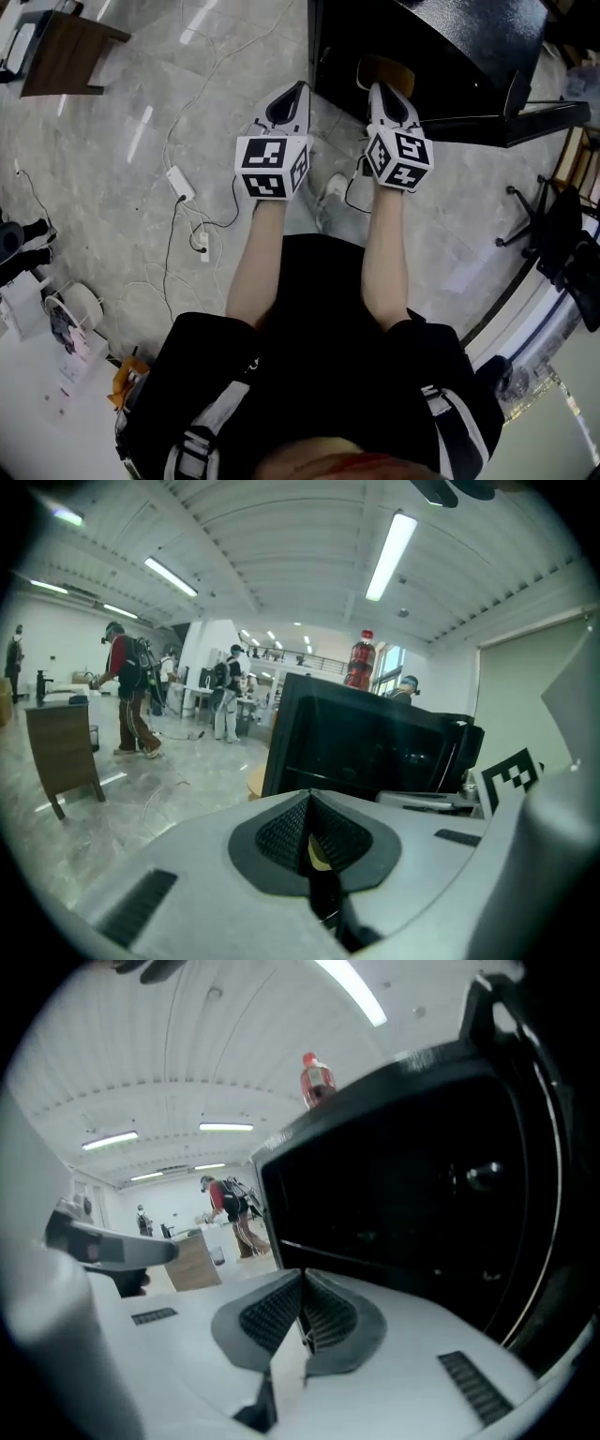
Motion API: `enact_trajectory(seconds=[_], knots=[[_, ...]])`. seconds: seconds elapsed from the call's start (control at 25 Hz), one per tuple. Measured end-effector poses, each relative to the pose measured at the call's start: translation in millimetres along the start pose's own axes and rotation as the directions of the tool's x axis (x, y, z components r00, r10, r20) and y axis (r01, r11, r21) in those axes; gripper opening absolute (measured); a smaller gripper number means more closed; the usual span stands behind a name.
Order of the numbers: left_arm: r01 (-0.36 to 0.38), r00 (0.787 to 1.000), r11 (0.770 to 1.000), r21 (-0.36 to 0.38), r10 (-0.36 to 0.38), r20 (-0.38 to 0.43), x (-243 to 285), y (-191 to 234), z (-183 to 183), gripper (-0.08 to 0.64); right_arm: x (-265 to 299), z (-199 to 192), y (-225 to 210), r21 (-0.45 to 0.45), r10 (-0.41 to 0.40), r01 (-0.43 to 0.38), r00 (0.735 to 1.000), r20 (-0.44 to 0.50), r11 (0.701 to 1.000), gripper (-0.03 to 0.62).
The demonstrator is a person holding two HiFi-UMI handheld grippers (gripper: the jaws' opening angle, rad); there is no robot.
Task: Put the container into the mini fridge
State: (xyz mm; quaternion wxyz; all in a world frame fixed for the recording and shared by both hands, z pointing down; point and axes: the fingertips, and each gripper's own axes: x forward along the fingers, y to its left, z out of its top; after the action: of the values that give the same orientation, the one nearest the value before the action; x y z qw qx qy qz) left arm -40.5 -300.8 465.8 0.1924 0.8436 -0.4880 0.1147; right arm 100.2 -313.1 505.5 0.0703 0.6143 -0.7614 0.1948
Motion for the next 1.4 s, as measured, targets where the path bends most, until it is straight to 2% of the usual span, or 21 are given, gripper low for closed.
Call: enact_trajectory(seconds=[0.2,0.4,0.56,0.92,1.08,1.4], knots=[[0.037,0.989,0.998,0.047,-0.043,0.139,-10,-29,56,0.006,-39,91,29,-0.125,0.08,-0.054,0.974,0.211,0.991,0.012],[0.036,0.964,0.994,0.107,-0.063,0.257,-29,-56,107,0.006,-71,147,31,-0.161,0.09,-0.041,0.947,0.309,0.986,0.012],[0.03,0.949,0.991,0.13,-0.069,0.309,-39,-67,130,0.006,-87,166,27,-0.169,0.101,-0.046,0.938,0.332,0.985,0.012],[0.021,0.924,0.984,0.177,-0.087,0.372,-49,-96,158,0.006,-106,200,16,-0.2,0.12,-0.044,0.913,0.39,0.979,0.012],[0.005,0.916,0.982,0.187,-0.08,0.393,-53,-101,167,0.006,-109,210,13,-0.206,0.118,-0.037,0.91,0.398,0.978,0.012],[-0.02,0.906,0.98,0.198,-0.066,0.417,-59,-113,175,0.006,-117,222,15,-0.237,0.169,-0.073,0.894,0.416,0.969,0.012]])
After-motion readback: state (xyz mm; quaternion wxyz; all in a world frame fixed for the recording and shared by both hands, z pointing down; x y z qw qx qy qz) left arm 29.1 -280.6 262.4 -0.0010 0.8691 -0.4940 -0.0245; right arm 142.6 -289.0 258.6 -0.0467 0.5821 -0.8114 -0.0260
